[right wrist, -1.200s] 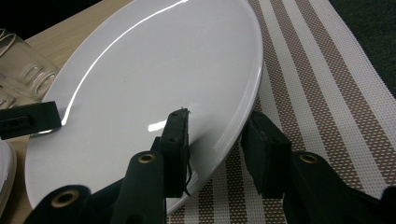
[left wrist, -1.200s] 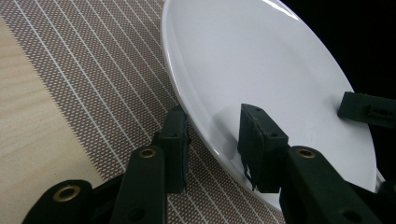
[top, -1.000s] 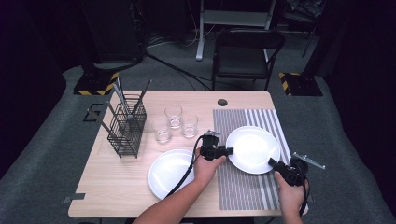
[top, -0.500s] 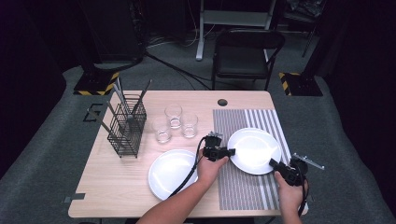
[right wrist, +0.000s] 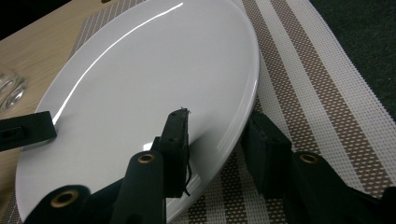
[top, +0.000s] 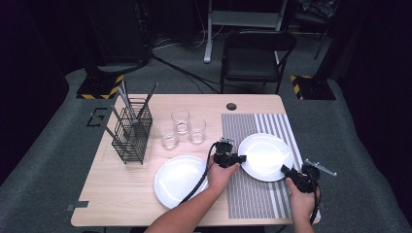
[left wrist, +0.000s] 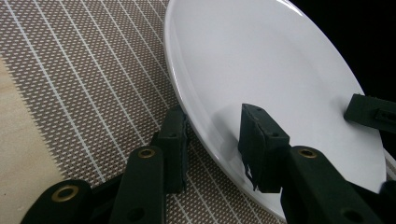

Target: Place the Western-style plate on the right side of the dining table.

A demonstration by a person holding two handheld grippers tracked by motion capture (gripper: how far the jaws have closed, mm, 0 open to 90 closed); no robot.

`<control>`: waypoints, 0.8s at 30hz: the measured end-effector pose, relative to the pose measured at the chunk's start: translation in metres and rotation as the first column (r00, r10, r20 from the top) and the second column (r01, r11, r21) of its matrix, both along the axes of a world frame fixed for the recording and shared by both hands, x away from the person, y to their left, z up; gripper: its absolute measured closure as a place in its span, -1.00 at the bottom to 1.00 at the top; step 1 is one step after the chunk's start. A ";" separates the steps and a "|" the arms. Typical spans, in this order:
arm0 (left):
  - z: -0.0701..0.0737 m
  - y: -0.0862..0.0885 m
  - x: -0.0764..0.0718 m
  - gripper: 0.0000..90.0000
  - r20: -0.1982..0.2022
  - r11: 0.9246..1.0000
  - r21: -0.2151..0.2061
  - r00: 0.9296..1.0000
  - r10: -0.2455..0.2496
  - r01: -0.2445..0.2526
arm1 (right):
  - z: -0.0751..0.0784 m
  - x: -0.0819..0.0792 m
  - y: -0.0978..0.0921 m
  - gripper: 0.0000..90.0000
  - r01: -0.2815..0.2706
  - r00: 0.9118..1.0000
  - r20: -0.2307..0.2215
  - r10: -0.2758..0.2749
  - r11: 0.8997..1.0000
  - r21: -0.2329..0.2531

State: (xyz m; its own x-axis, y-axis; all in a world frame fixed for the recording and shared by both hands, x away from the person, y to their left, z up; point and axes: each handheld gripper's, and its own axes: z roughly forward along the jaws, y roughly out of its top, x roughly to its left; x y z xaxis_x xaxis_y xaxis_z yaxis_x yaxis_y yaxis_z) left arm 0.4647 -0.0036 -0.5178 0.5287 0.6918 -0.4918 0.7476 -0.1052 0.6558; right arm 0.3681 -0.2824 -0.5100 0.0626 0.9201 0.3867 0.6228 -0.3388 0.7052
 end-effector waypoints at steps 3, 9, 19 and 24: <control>-0.001 0.000 0.001 0.38 0.004 1.000 0.008 1.000 -0.004 0.004 | -0.001 0.001 0.000 0.37 -0.002 1.000 -0.001 0.002 1.000 0.004; -0.001 -0.002 0.000 0.38 -0.005 1.000 0.013 1.000 -0.002 0.002 | -0.002 0.001 0.000 0.37 0.004 1.000 -0.013 -0.004 1.000 0.004; -0.003 -0.004 0.000 0.38 -0.011 1.000 0.030 1.000 -0.004 0.005 | -0.006 0.001 -0.002 0.37 0.006 1.000 -0.027 -0.006 1.000 0.002; -0.003 -0.005 0.001 0.37 -0.010 0.999 0.040 1.000 -0.005 0.005 | -0.007 0.003 -0.003 0.37 0.006 1.000 -0.029 -0.006 1.000 0.000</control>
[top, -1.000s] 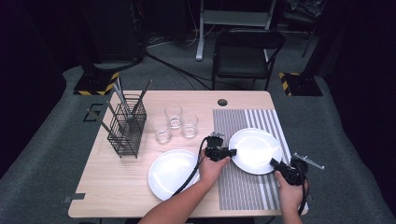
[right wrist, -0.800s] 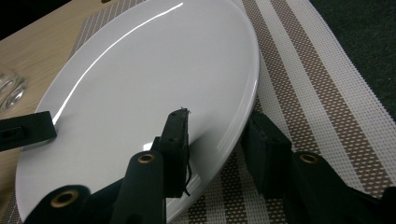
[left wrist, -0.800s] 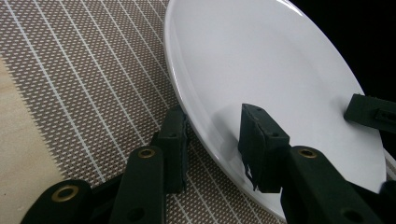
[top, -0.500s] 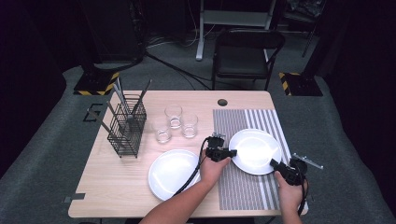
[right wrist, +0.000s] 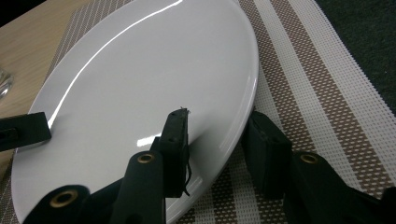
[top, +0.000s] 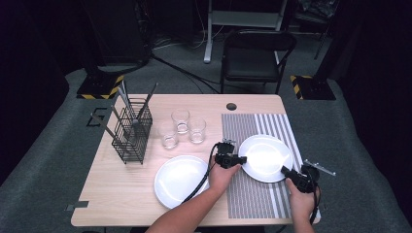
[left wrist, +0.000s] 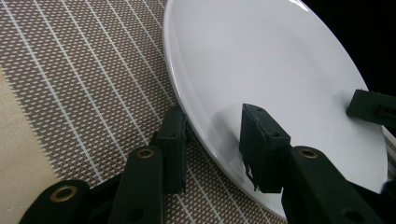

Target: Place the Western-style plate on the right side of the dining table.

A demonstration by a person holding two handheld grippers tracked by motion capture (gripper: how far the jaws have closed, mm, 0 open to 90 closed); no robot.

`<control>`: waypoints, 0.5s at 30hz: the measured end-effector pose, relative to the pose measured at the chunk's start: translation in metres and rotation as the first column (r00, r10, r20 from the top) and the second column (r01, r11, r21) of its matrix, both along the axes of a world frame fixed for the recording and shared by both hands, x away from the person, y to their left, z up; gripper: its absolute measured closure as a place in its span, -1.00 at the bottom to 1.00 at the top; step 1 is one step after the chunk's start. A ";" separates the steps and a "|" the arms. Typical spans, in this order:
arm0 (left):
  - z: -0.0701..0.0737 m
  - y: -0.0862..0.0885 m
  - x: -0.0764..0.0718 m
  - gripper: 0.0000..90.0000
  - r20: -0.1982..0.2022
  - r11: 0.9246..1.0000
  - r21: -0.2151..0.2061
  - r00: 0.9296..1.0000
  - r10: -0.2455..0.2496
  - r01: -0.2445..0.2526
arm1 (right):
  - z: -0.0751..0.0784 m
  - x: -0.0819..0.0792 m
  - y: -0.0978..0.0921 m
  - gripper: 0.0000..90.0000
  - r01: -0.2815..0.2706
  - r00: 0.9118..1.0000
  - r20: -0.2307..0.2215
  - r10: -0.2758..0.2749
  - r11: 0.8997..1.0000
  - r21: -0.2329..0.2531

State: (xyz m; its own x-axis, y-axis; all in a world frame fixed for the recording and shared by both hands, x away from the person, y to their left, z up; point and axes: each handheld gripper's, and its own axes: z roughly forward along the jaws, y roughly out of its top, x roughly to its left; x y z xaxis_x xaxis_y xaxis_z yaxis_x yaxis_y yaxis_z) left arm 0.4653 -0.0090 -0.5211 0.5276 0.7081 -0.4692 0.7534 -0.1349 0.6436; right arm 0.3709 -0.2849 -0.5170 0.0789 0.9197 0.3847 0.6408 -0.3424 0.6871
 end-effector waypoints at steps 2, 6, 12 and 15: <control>0.000 0.000 0.000 0.37 0.000 1.000 0.004 1.000 0.002 -0.002 | 0.000 0.000 0.000 0.36 0.002 1.000 -0.002 -0.002 1.000 0.003; 0.000 0.000 0.000 0.37 -0.004 1.000 0.000 1.000 0.006 -0.006 | -0.002 0.001 0.000 0.35 0.003 1.000 -0.009 -0.003 1.000 0.006; 0.000 0.001 0.001 0.37 -0.006 1.000 -0.004 1.000 0.009 -0.009 | -0.004 0.002 -0.001 0.33 -0.006 1.000 -0.010 0.006 1.000 0.017; 0.000 0.002 0.002 0.37 -0.014 1.000 -0.007 1.000 0.005 -0.006 | -0.004 0.003 0.000 0.33 -0.007 1.000 -0.009 0.007 1.000 0.014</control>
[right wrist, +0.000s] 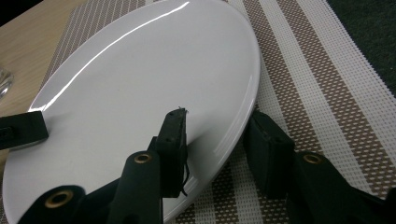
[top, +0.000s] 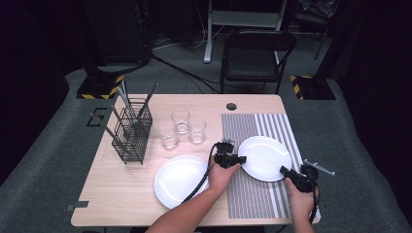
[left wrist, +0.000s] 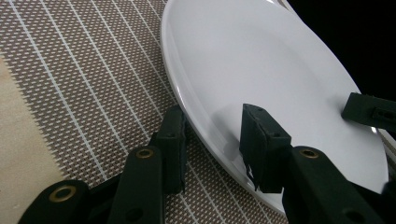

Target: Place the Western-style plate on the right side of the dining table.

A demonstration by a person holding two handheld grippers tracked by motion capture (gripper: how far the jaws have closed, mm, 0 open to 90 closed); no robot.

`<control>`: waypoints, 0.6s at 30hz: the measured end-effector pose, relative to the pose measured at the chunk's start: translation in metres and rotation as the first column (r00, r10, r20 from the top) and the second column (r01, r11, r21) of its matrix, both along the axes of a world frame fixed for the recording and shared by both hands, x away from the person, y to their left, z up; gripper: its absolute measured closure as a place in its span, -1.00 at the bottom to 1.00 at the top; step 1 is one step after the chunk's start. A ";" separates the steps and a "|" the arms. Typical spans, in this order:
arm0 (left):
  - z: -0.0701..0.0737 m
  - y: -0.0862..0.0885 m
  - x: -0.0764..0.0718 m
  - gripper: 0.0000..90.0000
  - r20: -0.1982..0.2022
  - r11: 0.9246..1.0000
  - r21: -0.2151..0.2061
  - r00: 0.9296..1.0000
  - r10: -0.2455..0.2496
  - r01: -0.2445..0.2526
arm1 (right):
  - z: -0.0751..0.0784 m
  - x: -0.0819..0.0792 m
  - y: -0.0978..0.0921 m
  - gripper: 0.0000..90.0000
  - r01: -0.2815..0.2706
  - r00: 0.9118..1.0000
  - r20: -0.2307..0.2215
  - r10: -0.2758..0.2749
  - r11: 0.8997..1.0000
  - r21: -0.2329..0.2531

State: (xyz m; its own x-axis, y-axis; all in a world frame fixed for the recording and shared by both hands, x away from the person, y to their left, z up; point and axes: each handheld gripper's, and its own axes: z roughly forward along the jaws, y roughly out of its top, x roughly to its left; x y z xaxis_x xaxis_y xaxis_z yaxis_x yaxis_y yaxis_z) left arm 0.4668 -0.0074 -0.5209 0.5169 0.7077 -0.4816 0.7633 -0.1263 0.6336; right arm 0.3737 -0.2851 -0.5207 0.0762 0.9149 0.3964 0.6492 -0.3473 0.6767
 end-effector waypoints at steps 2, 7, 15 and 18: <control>0.000 0.000 0.000 0.36 0.003 1.000 0.002 1.000 -0.004 0.004 | 0.000 0.000 0.000 0.33 0.002 1.000 0.001 -0.002 1.000 -0.001; 0.000 -0.001 0.000 0.35 0.006 1.000 0.010 1.000 -0.006 0.006 | 0.000 0.000 0.000 0.33 0.002 1.000 0.002 -0.002 1.000 -0.007; 0.003 0.001 0.000 0.25 -0.001 1.000 0.028 1.000 0.005 -0.005 | 0.000 0.000 0.001 0.32 0.002 1.000 0.003 -0.002 1.000 -0.005; 0.004 0.003 0.000 0.21 0.003 0.999 0.031 1.000 0.012 -0.012 | 0.000 -0.001 0.000 0.32 0.006 1.000 0.002 -0.006 1.000 -0.004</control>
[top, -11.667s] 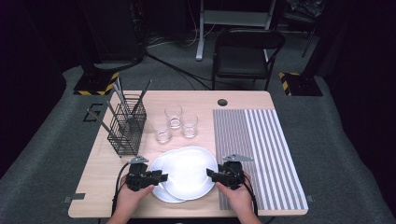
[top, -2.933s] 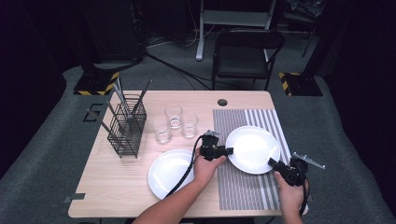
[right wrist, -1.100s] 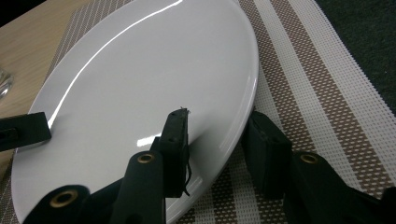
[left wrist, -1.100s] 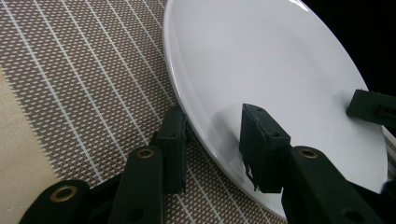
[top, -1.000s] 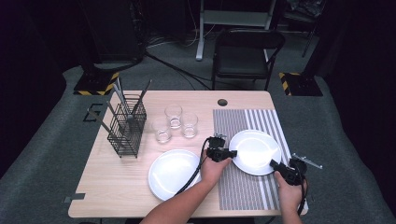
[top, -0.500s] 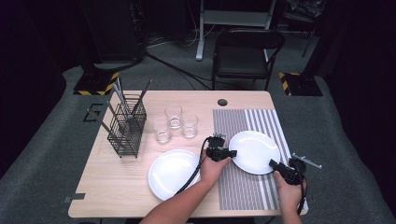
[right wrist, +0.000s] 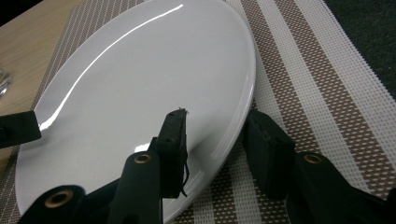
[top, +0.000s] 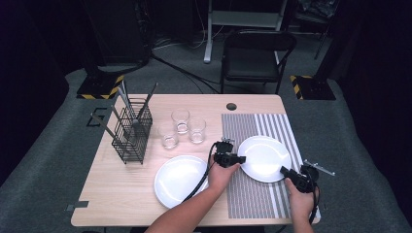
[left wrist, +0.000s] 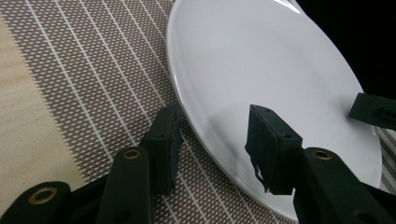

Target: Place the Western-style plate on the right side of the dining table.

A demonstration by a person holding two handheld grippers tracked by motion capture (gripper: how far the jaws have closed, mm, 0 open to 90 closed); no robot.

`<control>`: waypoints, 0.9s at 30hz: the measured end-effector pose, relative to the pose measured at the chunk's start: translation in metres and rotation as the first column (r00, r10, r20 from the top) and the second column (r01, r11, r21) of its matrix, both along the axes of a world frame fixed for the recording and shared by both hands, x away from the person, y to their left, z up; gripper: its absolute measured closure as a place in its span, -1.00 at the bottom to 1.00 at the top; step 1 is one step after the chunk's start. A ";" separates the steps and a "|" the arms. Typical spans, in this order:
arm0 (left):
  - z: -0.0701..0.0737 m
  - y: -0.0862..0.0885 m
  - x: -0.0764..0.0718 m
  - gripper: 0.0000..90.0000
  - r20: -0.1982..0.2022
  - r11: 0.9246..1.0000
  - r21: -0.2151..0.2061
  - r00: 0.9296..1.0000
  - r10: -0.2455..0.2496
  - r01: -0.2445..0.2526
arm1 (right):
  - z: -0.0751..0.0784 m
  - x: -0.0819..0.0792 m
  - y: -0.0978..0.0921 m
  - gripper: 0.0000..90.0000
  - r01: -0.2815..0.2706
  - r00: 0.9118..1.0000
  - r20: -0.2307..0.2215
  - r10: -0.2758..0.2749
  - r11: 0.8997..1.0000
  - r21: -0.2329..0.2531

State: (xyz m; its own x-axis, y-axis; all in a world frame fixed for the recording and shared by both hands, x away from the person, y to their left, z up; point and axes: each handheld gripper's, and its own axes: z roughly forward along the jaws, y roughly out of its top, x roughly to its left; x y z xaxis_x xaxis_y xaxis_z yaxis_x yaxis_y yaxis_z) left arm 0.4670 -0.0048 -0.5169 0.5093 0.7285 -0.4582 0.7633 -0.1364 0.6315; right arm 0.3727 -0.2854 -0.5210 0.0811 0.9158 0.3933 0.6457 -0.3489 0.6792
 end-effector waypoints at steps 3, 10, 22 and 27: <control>0.002 0.003 0.000 0.21 0.000 1.000 0.005 1.000 0.003 -0.003 | 0.001 -0.001 0.000 0.32 0.013 1.000 -0.003 -0.013 1.000 -0.011; 0.007 0.007 0.000 0.20 0.018 1.000 -0.002 1.000 0.006 -0.006 | 0.005 -0.004 -0.001 0.33 0.019 1.000 0.017 -0.019 1.000 -0.012; 0.019 0.019 -0.002 0.21 0.040 0.999 -0.022 0.998 -0.040 0.041 | 0.015 -0.010 0.002 0.32 -0.007 0.999 0.047 0.008 1.000 -0.018; 0.025 0.031 -0.002 0.23 0.058 0.998 -0.031 0.997 -0.059 0.061 | 0.021 -0.013 0.008 0.31 -0.040 0.997 0.061 0.042 0.998 -0.042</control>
State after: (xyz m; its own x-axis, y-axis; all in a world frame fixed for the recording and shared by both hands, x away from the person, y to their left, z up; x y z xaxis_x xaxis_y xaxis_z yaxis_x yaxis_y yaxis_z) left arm 0.4650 0.0260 -0.4919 0.5775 0.6813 -0.4498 0.7168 -0.1594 0.6788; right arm 0.3593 -0.2771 -0.5002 0.0201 0.9331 0.3591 0.6155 -0.2946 0.7310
